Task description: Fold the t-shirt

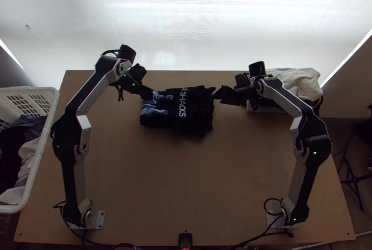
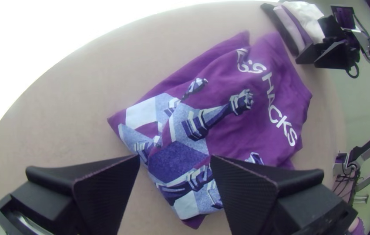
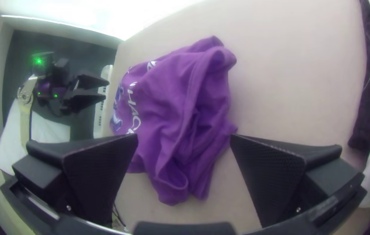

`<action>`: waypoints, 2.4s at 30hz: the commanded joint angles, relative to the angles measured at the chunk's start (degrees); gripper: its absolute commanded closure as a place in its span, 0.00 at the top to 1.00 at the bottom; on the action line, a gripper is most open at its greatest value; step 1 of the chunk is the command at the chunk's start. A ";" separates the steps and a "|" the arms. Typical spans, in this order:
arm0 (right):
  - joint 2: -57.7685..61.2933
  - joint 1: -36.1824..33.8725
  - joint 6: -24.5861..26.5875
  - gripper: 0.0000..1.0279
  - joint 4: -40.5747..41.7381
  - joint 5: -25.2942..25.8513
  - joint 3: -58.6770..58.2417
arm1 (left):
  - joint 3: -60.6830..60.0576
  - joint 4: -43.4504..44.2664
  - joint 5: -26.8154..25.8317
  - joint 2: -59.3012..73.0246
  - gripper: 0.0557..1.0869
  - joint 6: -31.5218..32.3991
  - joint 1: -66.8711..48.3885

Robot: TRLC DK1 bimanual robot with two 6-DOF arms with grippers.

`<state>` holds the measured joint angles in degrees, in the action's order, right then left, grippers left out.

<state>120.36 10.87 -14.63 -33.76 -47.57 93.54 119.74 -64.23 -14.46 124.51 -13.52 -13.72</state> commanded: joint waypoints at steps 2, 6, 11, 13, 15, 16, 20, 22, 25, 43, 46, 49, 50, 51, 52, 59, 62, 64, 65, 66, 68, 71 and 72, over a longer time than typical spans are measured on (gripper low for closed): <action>1.72 1.61 -1.80 0.96 -0.43 -1.74 -1.16 | -0.74 -0.81 -0.04 -1.55 0.78 -0.02 -0.96; 2.78 3.01 -0.84 0.96 -0.43 -1.65 -1.60 | -2.76 -0.55 0.04 -1.37 0.78 -0.37 -0.79; 3.83 4.42 -0.48 0.96 -0.08 -1.12 -1.16 | -3.64 -0.20 -0.04 -1.55 0.78 -0.28 -1.05; 3.83 4.77 0.13 0.96 0.01 0.90 -0.99 | -3.64 -0.20 -0.04 -1.64 0.78 -0.28 -0.96; 3.83 4.95 0.75 0.96 0.01 2.31 -0.99 | -3.64 -0.02 0.04 -1.64 0.78 -0.46 -0.61; 3.92 5.03 0.83 0.96 0.10 3.19 -1.08 | -3.64 -0.02 0.04 -1.64 0.78 -0.54 -0.52; 4.54 5.91 1.01 0.96 0.10 5.12 -0.64 | -3.64 -0.02 0.04 -1.81 0.78 -0.98 0.09; 5.24 6.53 0.75 0.96 0.10 5.56 0.42 | -3.55 -0.02 0.04 -1.81 0.78 -1.25 0.27; 6.38 7.06 -0.57 0.96 0.10 6.70 2.18 | -3.46 -0.02 0.04 -1.99 0.78 -1.60 0.27; 14.82 17.16 -3.30 0.96 -1.49 5.74 13.78 | -3.20 -0.46 0.13 -2.96 0.78 -2.48 2.73; 14.91 19.45 0.57 0.65 -2.10 5.74 15.01 | -3.29 -0.81 0.04 -3.39 0.78 -2.92 3.61; 13.94 19.01 4.88 0.01 -3.16 6.44 15.18 | -3.20 -0.99 0.04 -3.92 0.78 -3.44 4.14; 12.80 18.31 6.72 0.03 -3.42 7.49 14.74 | -3.29 -1.08 0.04 -4.10 0.78 -3.62 4.40; 11.48 17.69 8.39 0.03 -3.51 9.25 14.22 | -3.29 -1.16 0.04 -4.27 0.78 -3.71 4.75; 9.90 17.25 10.06 0.03 -3.68 10.83 13.95 | -3.29 -1.25 0.04 -4.36 0.78 -3.71 5.01; -5.75 15.14 22.37 0.03 -5.97 20.85 13.51 | -3.46 -1.69 -0.04 -5.24 0.78 -4.06 6.42; -10.84 14.00 28.78 0.03 -9.48 22.00 14.39 | -3.46 -1.69 -0.04 -5.59 0.78 -4.15 6.33; -14.10 12.77 31.42 0.03 -10.54 23.05 13.87 | -3.38 -1.69 -0.04 -5.68 0.78 -4.15 6.16; -15.77 12.42 32.12 0.03 -10.54 24.63 13.16 | -3.38 -1.69 -0.04 -5.68 0.78 -4.15 5.98; -17.35 11.63 33.00 0.03 -10.54 25.51 12.55 | -3.38 -1.69 -0.13 -5.68 0.78 -4.15 5.81; -21.21 10.92 37.31 0.03 -9.57 31.40 10.00 | -3.38 -1.43 -0.40 -5.68 0.78 -4.15 5.28; -26.84 8.81 42.49 0.03 -3.60 37.46 5.34 | -3.38 -0.99 -1.27 -5.68 0.78 -3.97 4.31; -28.69 7.76 44.08 0.03 -1.13 37.38 3.85 | -3.38 -0.81 -1.45 -5.77 0.78 -3.97 3.96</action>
<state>103.31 22.63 19.51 -41.93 -18.72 104.01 116.33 -65.82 -14.96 118.98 -17.61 -8.32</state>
